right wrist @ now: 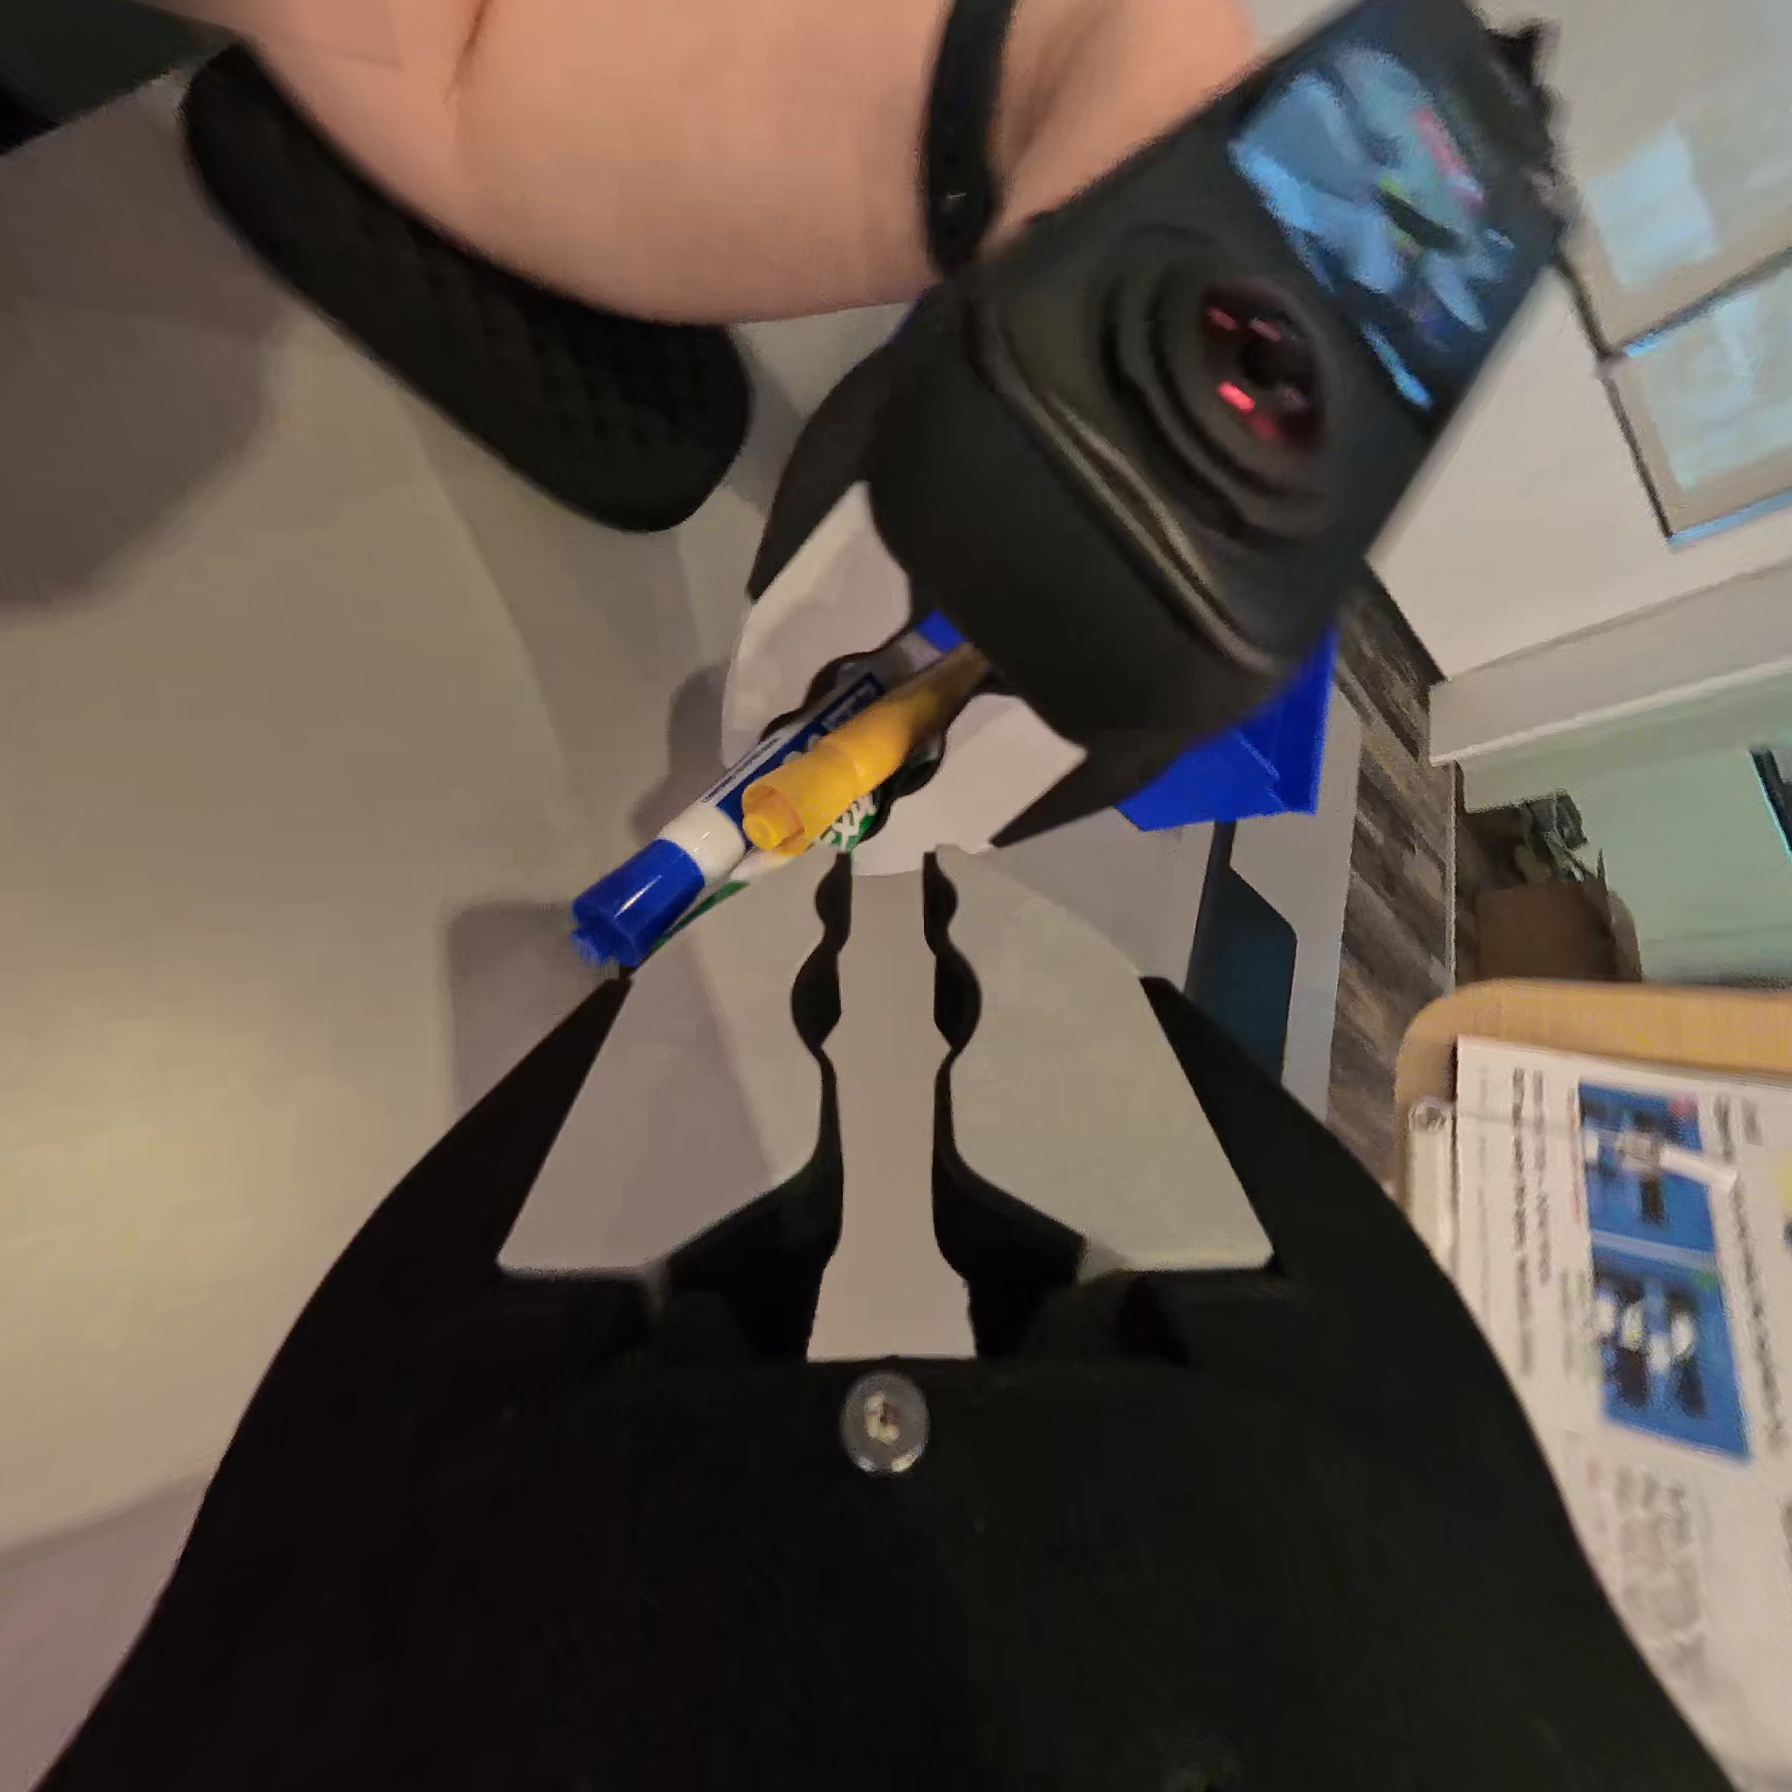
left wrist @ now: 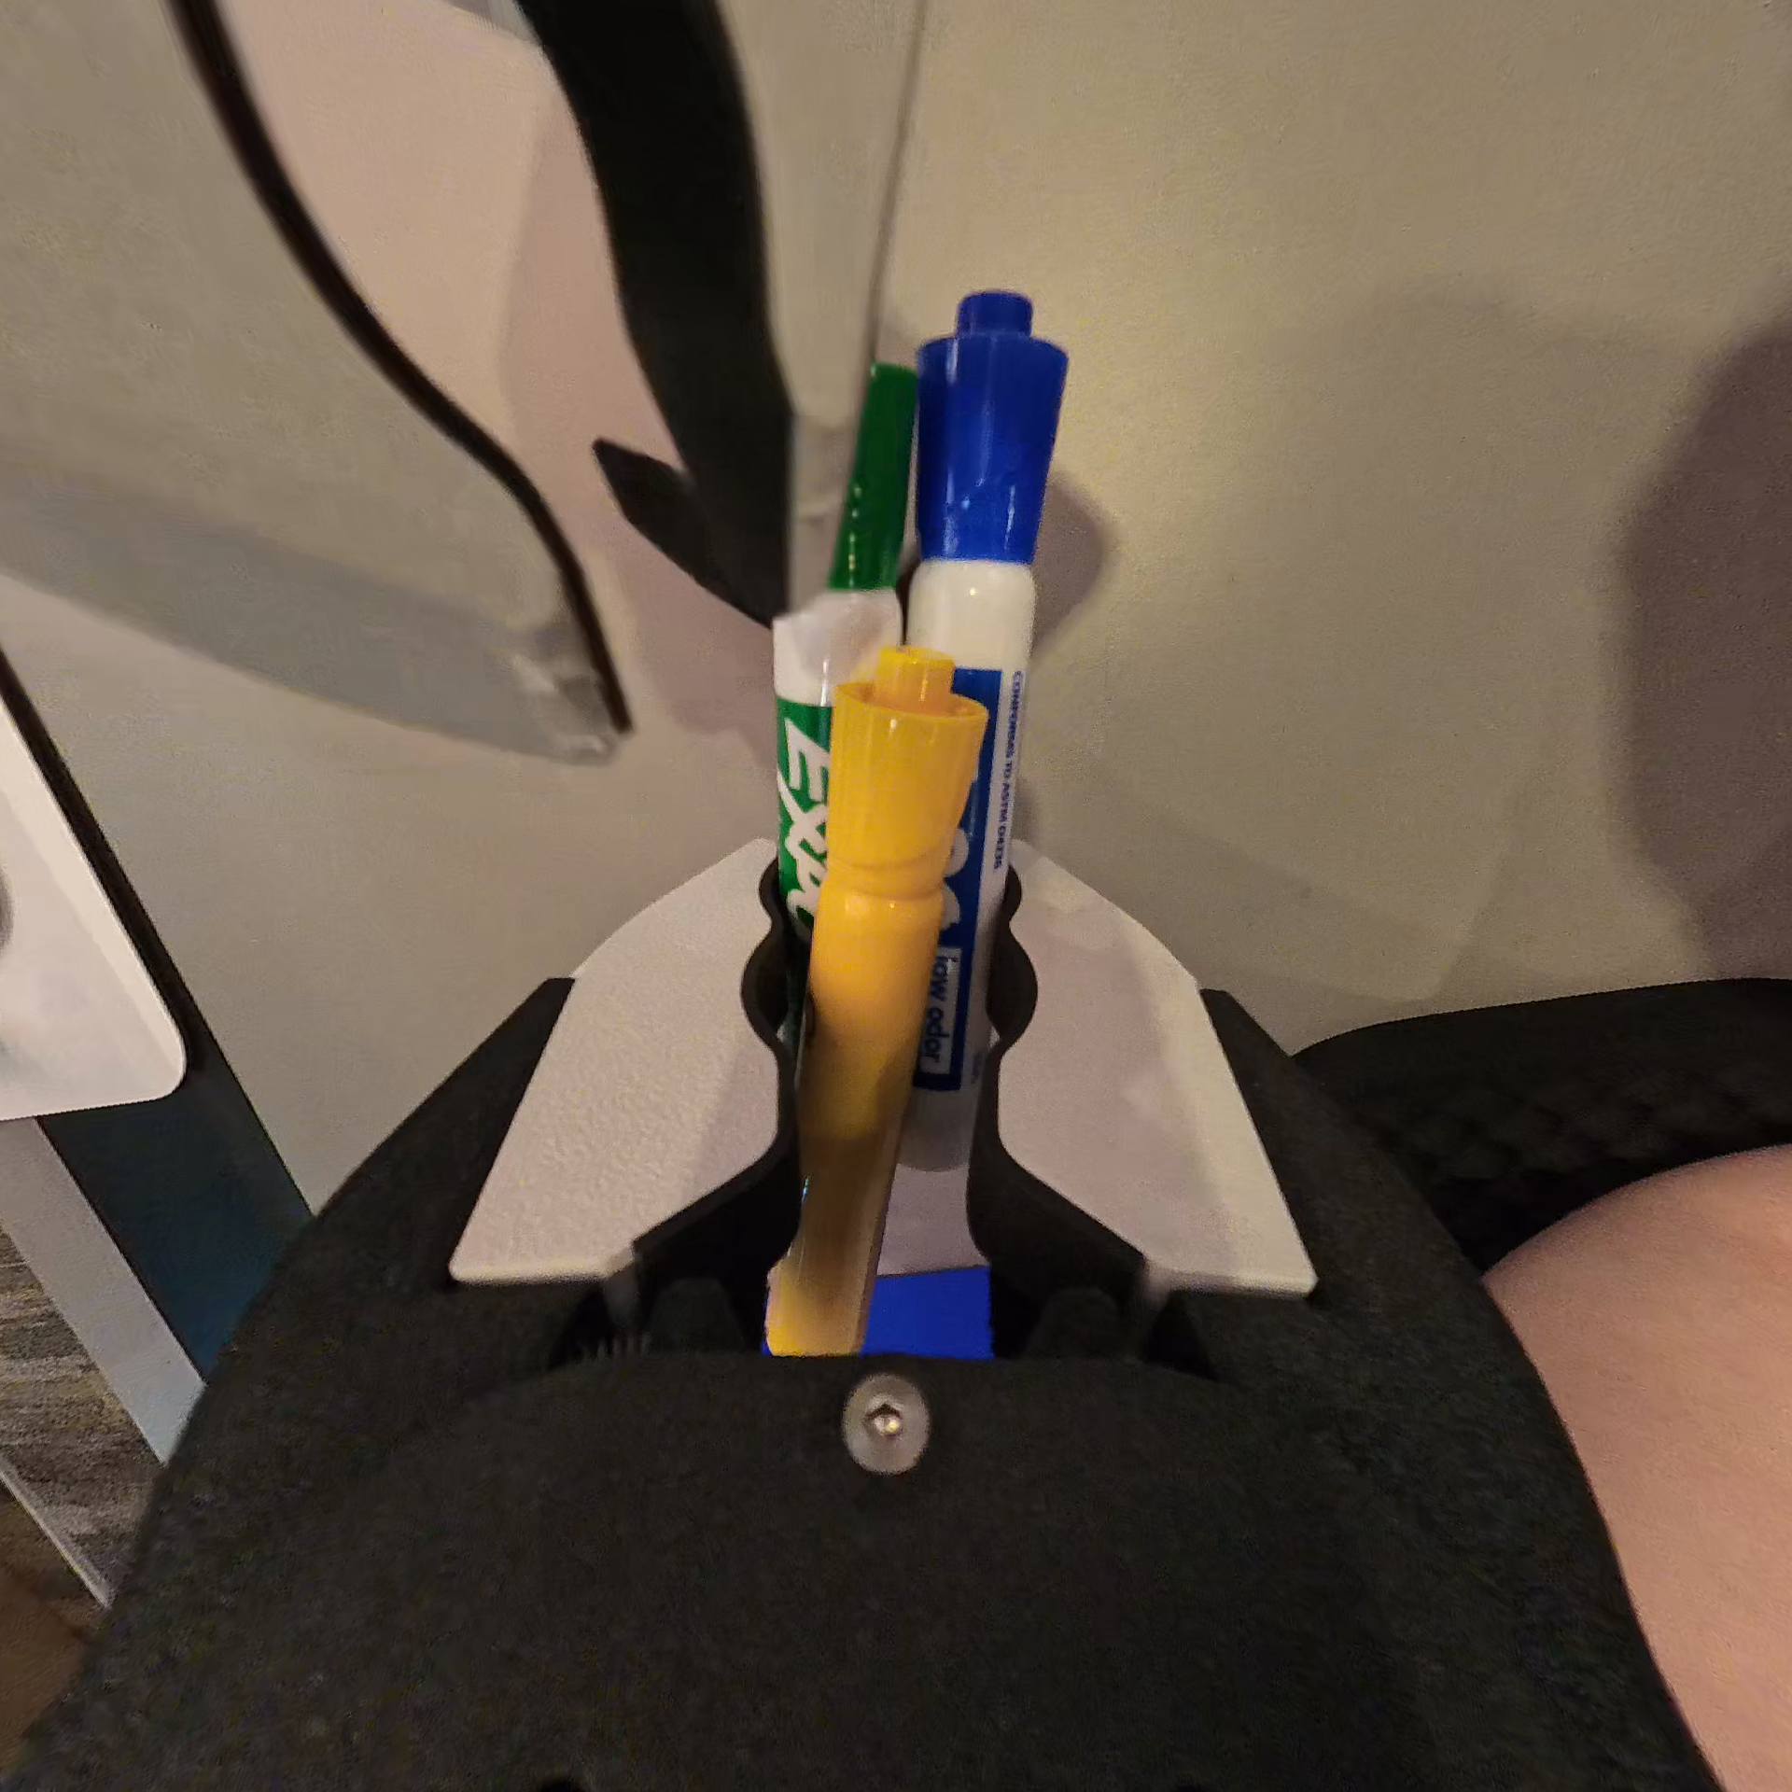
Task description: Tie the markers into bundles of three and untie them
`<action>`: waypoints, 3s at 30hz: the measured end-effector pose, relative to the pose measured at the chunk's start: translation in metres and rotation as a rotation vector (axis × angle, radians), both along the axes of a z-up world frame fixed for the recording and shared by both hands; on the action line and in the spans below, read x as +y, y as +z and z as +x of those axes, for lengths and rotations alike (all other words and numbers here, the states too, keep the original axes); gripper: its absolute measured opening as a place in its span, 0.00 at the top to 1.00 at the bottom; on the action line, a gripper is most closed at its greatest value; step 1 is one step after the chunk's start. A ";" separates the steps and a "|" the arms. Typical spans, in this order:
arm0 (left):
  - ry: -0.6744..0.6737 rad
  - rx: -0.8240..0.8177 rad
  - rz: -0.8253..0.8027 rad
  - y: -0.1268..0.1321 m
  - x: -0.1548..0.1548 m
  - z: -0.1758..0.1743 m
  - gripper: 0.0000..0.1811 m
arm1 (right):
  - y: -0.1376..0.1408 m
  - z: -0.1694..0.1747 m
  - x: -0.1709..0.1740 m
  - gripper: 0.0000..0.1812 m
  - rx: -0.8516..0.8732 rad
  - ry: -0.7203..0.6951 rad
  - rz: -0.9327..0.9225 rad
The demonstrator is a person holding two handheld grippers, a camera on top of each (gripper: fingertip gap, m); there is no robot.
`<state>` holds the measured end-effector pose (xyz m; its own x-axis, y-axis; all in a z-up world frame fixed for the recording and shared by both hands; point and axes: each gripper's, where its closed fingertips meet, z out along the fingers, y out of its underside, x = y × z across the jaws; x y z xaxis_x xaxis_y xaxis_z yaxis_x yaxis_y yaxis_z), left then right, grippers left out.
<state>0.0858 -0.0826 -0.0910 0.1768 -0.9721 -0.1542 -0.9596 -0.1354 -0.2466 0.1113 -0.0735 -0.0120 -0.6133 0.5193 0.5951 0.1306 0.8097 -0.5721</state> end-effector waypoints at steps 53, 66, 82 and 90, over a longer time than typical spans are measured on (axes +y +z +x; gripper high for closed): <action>0.146 0.102 -0.034 -0.018 0.016 -0.033 0.79 | -0.039 0.018 0.023 0.77 0.040 -0.431 -0.529; 0.187 0.097 -0.036 -0.018 0.018 -0.045 0.79 | -0.126 0.016 0.084 0.83 -0.222 -0.616 -0.946; 0.184 0.095 -0.080 -0.032 0.023 -0.040 0.79 | -0.005 0.029 0.073 1.00 0.627 -0.559 -0.097; 0.189 0.098 -0.071 -0.032 0.025 -0.040 0.79 | -0.007 -0.001 0.002 0.99 0.690 -0.344 0.227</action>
